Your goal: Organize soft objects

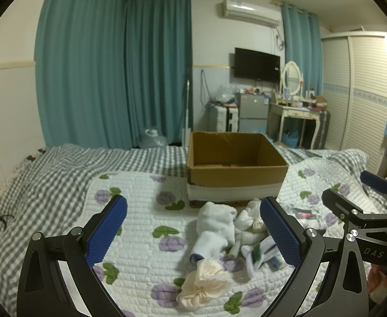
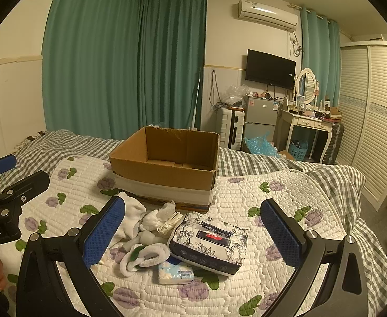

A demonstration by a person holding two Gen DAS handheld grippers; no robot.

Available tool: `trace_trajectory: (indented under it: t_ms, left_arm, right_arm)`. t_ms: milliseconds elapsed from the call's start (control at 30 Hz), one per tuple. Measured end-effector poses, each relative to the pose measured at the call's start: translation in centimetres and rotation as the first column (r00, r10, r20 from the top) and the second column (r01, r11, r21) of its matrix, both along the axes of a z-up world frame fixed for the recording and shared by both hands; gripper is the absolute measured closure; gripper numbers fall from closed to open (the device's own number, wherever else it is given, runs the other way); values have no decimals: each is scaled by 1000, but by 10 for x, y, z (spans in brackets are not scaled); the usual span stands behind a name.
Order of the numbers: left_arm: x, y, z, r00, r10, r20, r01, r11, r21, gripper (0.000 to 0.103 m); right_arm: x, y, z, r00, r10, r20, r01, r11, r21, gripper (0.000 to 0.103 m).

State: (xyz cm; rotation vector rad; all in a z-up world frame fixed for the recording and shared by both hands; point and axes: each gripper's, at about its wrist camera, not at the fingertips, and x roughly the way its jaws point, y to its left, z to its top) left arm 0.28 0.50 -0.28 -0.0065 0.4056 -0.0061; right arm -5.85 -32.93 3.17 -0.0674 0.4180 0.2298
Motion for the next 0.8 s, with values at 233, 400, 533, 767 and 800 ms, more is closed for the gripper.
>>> trace_trajectory:
  t_ms: [233, 400, 533, 767, 800]
  left_arm:
    - [0, 0, 0, 1000, -1, 0, 1, 1000, 0, 0]
    - [0, 0, 0, 1000, -1, 0, 1, 1000, 0, 0]
    - [1, 1, 0, 1000, -4, -1, 4, 1000, 1, 0]
    - [1, 1, -1, 1000, -2, 1, 2, 1000, 2, 0]
    - [0, 2, 0, 1000, -2, 2, 2, 1000, 3, 0]
  right_arm:
    - [0, -1, 2, 1000, 0, 0, 0, 1000, 0, 0]
    - [0, -1, 2, 1000, 1, 0, -1, 1000, -1, 0]
    - [0, -1, 2, 1000, 1, -1, -1, 1000, -1, 0]
    - [0, 0, 2, 1000, 0, 0, 0, 1000, -1, 0]
    - [0, -1, 2, 1000, -1, 1, 1, 1000, -1, 0]
